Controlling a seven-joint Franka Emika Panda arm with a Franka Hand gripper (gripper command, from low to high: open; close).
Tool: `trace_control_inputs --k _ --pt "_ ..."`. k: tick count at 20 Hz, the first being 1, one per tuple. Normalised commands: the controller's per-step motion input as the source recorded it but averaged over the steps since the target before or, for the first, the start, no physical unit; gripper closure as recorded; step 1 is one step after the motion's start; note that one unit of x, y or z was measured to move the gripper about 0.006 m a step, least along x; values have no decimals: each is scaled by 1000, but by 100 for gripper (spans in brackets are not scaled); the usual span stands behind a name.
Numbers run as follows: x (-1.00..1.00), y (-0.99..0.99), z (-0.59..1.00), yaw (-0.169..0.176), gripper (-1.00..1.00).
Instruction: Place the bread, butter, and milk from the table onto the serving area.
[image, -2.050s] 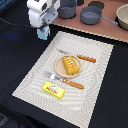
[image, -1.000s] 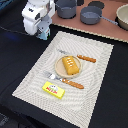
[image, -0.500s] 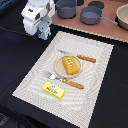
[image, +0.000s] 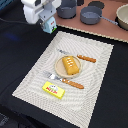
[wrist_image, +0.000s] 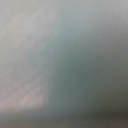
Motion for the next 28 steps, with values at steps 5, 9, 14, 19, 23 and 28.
trace_control_inputs --k 5,9,14,19,23,28 --pt "937 -2 444 -65 100" --pt "995 0 286 -42 100" --pt "1000 0 251 -28 100" --pt "1000 0 174 -12 100" --pt "1000 7 1 -3 100" --pt "994 69 -160 -9 100"
